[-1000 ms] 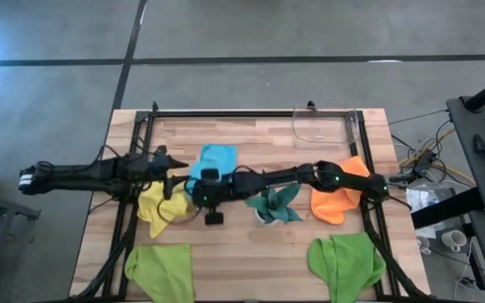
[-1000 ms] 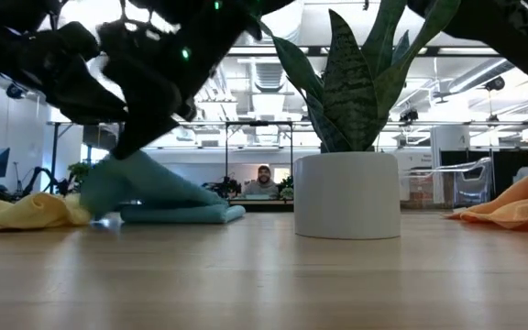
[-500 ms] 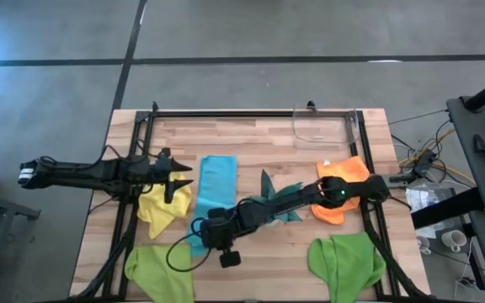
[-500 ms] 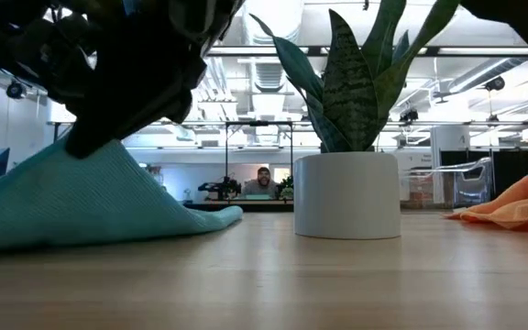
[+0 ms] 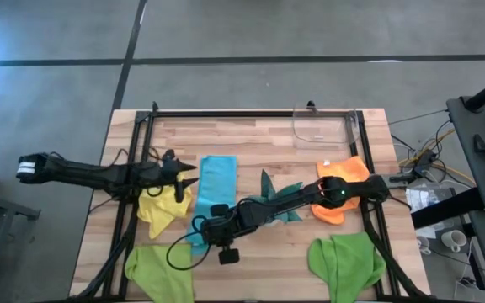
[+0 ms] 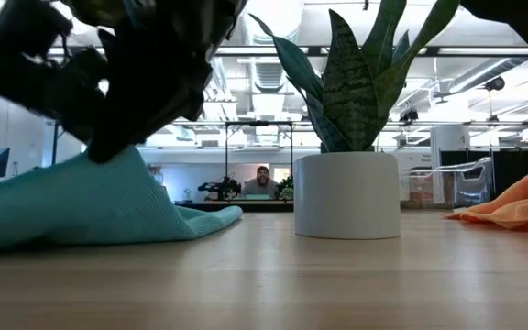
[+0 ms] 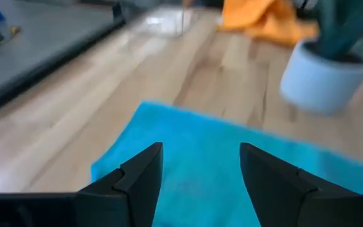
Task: Fold microfiber towels
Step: Fold the blue microfiber cloth
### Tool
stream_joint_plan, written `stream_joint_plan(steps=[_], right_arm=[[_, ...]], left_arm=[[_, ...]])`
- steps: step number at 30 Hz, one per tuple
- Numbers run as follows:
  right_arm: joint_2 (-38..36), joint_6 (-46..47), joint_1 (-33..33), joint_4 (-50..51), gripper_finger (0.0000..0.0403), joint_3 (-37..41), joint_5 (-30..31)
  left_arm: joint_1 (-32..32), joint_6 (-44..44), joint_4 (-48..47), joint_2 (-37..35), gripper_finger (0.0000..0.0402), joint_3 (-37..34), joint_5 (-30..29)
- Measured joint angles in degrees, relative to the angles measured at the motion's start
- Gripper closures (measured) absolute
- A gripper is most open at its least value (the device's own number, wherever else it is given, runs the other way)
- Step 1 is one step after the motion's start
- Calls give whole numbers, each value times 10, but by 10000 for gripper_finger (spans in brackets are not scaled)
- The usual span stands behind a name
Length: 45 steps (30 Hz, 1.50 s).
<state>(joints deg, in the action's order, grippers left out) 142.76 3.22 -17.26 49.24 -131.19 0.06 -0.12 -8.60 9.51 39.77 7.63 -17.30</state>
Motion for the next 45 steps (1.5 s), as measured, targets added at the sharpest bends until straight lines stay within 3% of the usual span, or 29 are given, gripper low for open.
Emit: stream_joint_plan(steps=[12,18,25,29,39,45], right_arm=[[-8,-31,-14,89,394,-10,-13],[-9,-20,-12,91,394,-7,-18],[-26,-7,-16,122,394,-7,-109],[-42,-2,-16,142,394,-7,-110],[-40,28,-18,168,388,48,-106],[-42,78,-24,224,327,64,-106]], left_arm=[[0,1,181,215,206,-10,13],[0,1,205,293,206,-10,18],[0,3,225,383,206,-5,-27],[0,2,236,431,206,-2,-43],[1,31,259,441,206,-4,-81],[1,44,257,416,206,-4,-82]])
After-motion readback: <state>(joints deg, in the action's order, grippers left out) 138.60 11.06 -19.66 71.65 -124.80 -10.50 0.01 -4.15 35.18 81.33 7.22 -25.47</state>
